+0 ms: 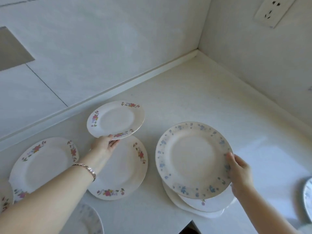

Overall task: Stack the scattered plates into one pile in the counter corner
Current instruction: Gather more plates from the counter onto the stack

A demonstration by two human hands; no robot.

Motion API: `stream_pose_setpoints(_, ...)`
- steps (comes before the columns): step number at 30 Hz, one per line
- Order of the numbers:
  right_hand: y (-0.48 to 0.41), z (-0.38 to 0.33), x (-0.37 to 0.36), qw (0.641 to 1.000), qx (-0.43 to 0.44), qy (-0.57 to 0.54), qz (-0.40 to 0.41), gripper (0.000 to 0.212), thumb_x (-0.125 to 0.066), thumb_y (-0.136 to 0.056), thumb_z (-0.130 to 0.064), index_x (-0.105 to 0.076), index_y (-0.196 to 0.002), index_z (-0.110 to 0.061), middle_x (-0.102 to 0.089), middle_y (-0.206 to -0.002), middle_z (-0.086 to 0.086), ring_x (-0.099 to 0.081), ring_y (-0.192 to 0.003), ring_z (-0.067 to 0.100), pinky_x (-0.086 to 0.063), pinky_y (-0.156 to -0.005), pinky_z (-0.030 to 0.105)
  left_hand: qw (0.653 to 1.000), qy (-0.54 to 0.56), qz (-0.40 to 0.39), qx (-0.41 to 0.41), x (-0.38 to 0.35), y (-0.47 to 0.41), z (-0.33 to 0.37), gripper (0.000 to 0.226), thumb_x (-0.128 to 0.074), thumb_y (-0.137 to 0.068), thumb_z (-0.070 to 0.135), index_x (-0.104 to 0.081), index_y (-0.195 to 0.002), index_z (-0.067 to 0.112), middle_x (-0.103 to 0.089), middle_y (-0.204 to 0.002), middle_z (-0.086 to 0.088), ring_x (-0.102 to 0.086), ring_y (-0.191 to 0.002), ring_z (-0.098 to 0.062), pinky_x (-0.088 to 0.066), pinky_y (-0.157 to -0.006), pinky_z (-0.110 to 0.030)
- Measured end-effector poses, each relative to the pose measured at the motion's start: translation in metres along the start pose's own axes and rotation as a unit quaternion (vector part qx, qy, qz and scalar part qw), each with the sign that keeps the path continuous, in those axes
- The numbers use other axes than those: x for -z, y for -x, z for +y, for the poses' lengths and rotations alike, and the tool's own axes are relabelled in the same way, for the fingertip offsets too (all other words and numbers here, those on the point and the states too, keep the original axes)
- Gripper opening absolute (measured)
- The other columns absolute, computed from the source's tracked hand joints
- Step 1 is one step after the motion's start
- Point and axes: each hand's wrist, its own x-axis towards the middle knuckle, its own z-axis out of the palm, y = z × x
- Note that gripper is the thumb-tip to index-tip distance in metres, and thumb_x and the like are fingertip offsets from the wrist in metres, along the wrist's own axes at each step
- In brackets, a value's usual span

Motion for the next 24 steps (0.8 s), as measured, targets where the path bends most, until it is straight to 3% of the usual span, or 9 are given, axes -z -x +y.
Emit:
stream_pose_setpoints(1, -0.002, 0.003, 0.007, 1.000, -0.005, -0.002, 0.006, 0.030, -0.050, -0.093, -0.020, -0.051, -0.063, -0.013, -0.039, -0.062, 0.004, -0.035, -0.057, 0.018, -0.029, -0.053, 0.028, 1.000, -0.006, -0.010, -0.010, 0.003, 0.009, 0.000, 0.025, -0.037, -0.095, -0.006, -0.048, -0.079, 0.008, -0.060, -0.114, -0.016, -0.044, -0.132, -0.028, -0.035, -0.108, -0.040)
stream_pose_setpoints(3, -0.006, 0.011, 0.022, 1.000, -0.013, -0.006, 0.018, 0.028, -0.051, -0.093, -0.021, -0.056, -0.067, -0.013, -0.046, -0.065, 0.005, -0.041, -0.061, 0.020, -0.034, -0.056, 0.028, 0.999, -0.018, -0.031, -0.026, 0.011, 0.027, -0.003, 0.024, -0.038, -0.095, -0.007, -0.051, -0.083, 0.009, -0.059, -0.117, -0.015, -0.048, -0.128, -0.027, -0.038, -0.103, -0.041)
stream_pose_setpoints(4, -0.007, 0.015, 0.029, 1.000, -0.019, -0.010, 0.023, 0.026, -0.051, -0.093, -0.021, -0.059, -0.070, -0.013, -0.049, -0.066, 0.005, -0.043, -0.062, 0.020, -0.036, -0.056, 0.028, 0.998, -0.026, -0.041, -0.034, 0.015, 0.034, -0.004, 0.021, -0.039, -0.094, -0.007, -0.053, -0.089, 0.009, -0.058, -0.120, -0.013, -0.053, -0.120, -0.025, -0.040, -0.099, -0.041)
stream_pose_setpoints(6, -0.009, 0.025, 0.041, 0.999, -0.034, -0.020, 0.031, 0.021, -0.050, -0.093, -0.019, -0.059, -0.078, -0.008, -0.047, -0.066, 0.004, -0.040, -0.061, 0.019, -0.034, -0.054, 0.027, 0.995, -0.049, -0.061, -0.057, 0.019, 0.050, -0.006, 0.021, -0.040, -0.094, -0.006, -0.055, -0.099, 0.008, -0.062, -0.106, -0.008, -0.066, -0.092, -0.017, -0.049, -0.091, -0.037)
stream_pose_setpoints(9, -0.010, 0.039, 0.052, 0.998, -0.049, -0.021, 0.039, 0.017, -0.049, -0.094, -0.019, -0.053, -0.080, -0.008, -0.037, -0.064, 0.004, -0.030, -0.056, 0.017, -0.029, -0.046, 0.021, 0.989, -0.076, -0.090, -0.085, 0.021, 0.068, -0.014, 0.024, -0.040, -0.093, -0.007, -0.055, -0.093, 0.011, -0.063, -0.092, -0.008, -0.072, -0.059, -0.009, -0.060, -0.058, -0.024)
stream_pose_setpoints(13, -0.006, 0.051, 0.055, 0.997, -0.059, -0.017, 0.039, 0.018, -0.048, -0.094, -0.020, -0.055, -0.089, -0.004, -0.038, -0.065, 0.004, -0.031, -0.057, 0.016, -0.030, -0.044, 0.019, 0.987, -0.091, -0.105, -0.082, 0.014, 0.093, -0.031, 0.023, -0.040, -0.092, -0.009, -0.055, -0.094, 0.009, -0.063, -0.090, -0.009, -0.068, -0.070, -0.018, -0.059, -0.049, -0.026)
stream_pose_setpoints(16, -0.005, 0.054, 0.052, 0.999, -0.036, 0.000, 0.037, 0.025, -0.047, -0.094, -0.020, -0.058, -0.090, 0.003, -0.040, -0.069, 0.008, -0.034, -0.062, 0.019, -0.025, -0.053, 0.026, 0.986, -0.099, -0.109, -0.074, 0.007, 0.106, -0.042, 0.022, -0.041, -0.092, -0.011, -0.055, -0.100, 0.004, -0.063, -0.092, -0.012, -0.063, -0.081, -0.022, -0.057, -0.060, -0.034)
stream_pose_setpoints(20, -0.004, 0.059, 0.048, 0.996, 0.016, 0.051, 0.076, 0.027, -0.042, -0.093, -0.022, -0.047, -0.073, -0.006, -0.038, -0.061, 0.004, -0.037, -0.063, 0.023, -0.025, -0.052, 0.029, 0.985, -0.105, -0.118, -0.069, 0.001, 0.117, -0.050, 0.023, -0.042, -0.092, -0.011, -0.055, -0.093, 0.007, -0.063, -0.092, -0.012, -0.063, -0.082, -0.022, -0.054, -0.072, -0.038)
stream_pose_setpoints(24, -0.008, 0.068, 0.049, 0.985, 0.042, 0.141, 0.089, 0.033, -0.041, -0.094, -0.024, -0.050, -0.076, 0.003, -0.047, -0.068, 0.009, -0.041, -0.062, 0.025, -0.030, -0.053, 0.032, 0.984, -0.106, -0.124, -0.065, -0.004, 0.124, -0.055, 0.021, -0.042, -0.091, -0.012, -0.054, -0.098, 0.004, -0.063, -0.091, -0.014, -0.063, -0.081, -0.025, -0.060, -0.053, -0.030)
